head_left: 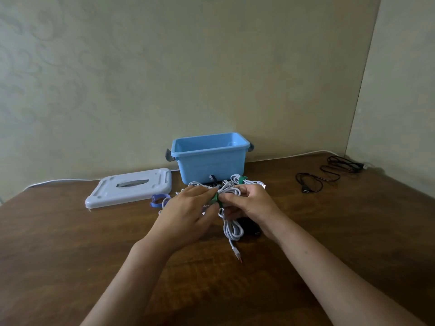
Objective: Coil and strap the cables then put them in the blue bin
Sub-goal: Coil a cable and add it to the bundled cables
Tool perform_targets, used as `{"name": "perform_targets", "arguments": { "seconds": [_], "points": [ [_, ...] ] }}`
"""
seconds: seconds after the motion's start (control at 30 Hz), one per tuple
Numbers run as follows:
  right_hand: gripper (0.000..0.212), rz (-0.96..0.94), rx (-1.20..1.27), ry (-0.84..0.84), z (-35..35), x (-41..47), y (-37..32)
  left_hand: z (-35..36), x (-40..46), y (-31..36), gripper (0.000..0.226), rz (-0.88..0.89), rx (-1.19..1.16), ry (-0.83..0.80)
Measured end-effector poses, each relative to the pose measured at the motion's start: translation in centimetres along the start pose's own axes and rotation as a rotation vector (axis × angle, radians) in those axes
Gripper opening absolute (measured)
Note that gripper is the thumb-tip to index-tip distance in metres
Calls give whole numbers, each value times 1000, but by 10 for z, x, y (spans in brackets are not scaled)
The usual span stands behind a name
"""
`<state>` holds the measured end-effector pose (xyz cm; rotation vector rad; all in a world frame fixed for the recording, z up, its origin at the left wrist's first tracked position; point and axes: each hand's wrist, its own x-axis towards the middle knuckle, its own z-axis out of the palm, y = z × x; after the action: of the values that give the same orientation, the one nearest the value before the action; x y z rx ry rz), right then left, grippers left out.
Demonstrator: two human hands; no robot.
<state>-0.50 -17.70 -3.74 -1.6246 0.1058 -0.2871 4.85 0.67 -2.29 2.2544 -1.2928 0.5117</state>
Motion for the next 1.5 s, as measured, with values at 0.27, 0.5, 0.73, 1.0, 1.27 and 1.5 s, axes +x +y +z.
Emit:
{"name": "perform_targets", "arguments": {
  "seconds": [0.27,0.5,0.73,1.0,1.27,1.5],
  "points": [
    [14,5,5,4,2,-1,-1,1,3,-5,33,-103,-240,-29],
    [21,-52,-115,-9,0,2,2,4,3,-11,21,-82,-231,36],
    [21,-90,-153,-45,1,1,2,1,4,-11,16,-137,-303,59],
    [20,-77,-189,-35,2,-2,-2,-2,4,-9,23,-88,-197,16],
    [21,-47,-179,-2,7,0,-1,4,2,-9,25,-38,-37,49],
    [31,-64,-317,23,7,-1,-2,10,0,-5,17,14,109,68]
  ]
}}
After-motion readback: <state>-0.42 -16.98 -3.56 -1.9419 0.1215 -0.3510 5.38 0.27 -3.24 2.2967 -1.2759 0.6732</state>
